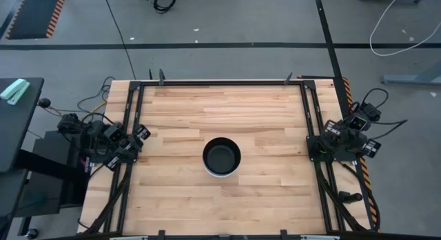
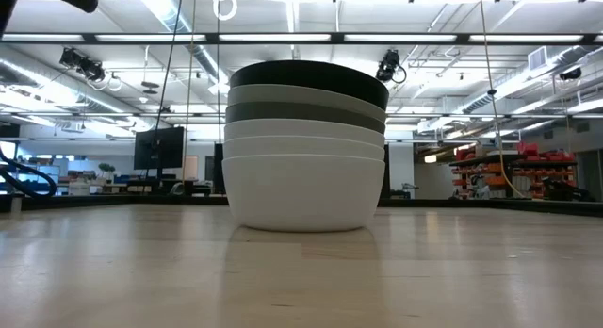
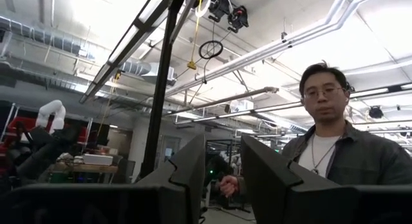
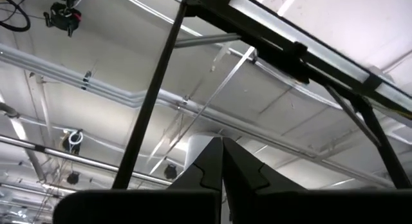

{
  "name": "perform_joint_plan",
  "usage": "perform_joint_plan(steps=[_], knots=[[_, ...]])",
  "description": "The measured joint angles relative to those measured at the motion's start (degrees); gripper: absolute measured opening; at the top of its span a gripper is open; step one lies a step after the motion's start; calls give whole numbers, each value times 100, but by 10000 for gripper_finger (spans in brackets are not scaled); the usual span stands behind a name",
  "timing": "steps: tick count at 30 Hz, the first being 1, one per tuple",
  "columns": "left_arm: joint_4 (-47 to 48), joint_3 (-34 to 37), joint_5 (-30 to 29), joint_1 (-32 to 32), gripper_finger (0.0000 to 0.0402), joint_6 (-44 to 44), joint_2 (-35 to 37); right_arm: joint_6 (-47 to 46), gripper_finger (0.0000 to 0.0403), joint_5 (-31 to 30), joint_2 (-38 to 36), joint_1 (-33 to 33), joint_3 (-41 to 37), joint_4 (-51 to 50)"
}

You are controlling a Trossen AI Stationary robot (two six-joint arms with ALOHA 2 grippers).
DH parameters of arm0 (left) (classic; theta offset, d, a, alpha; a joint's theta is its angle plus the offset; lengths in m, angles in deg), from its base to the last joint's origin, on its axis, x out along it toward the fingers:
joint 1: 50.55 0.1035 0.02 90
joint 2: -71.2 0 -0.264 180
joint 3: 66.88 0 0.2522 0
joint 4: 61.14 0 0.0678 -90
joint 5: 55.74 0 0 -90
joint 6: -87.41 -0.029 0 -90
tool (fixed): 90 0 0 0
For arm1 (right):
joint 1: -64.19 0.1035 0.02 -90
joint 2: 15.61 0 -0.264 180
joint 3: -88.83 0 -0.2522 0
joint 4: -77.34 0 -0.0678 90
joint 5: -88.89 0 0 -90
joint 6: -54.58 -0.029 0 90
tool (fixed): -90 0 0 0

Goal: Nest bowls inside each other
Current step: Return to Home Position

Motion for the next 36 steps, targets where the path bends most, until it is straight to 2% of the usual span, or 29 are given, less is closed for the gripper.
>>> perform_joint_plan(steps=[5, 13, 16, 22, 28, 36], knots=[[120, 0, 1, 0, 107, -1, 2, -133, 14, 179, 0, 1, 0, -323], [1416, 0, 1, 0, 107, 530, 0, -139, 14, 673, 0, 1, 0, -1371], [1726, 0, -49, 0, 107, 741, 2, -131, 14, 720, 0, 1, 4, -1939], [2339, 0, -579, 1, 107, 902, 0, 170, 14, 696, 0, 1, 4, -3053], [2692, 2, -644, 0, 107, 863, 0, 380, 14, 696, 0, 1, 4, -3452], [3311, 2, -644, 2, 107, 854, 0, 786, 14, 696, 0, 1, 4, -4655]])
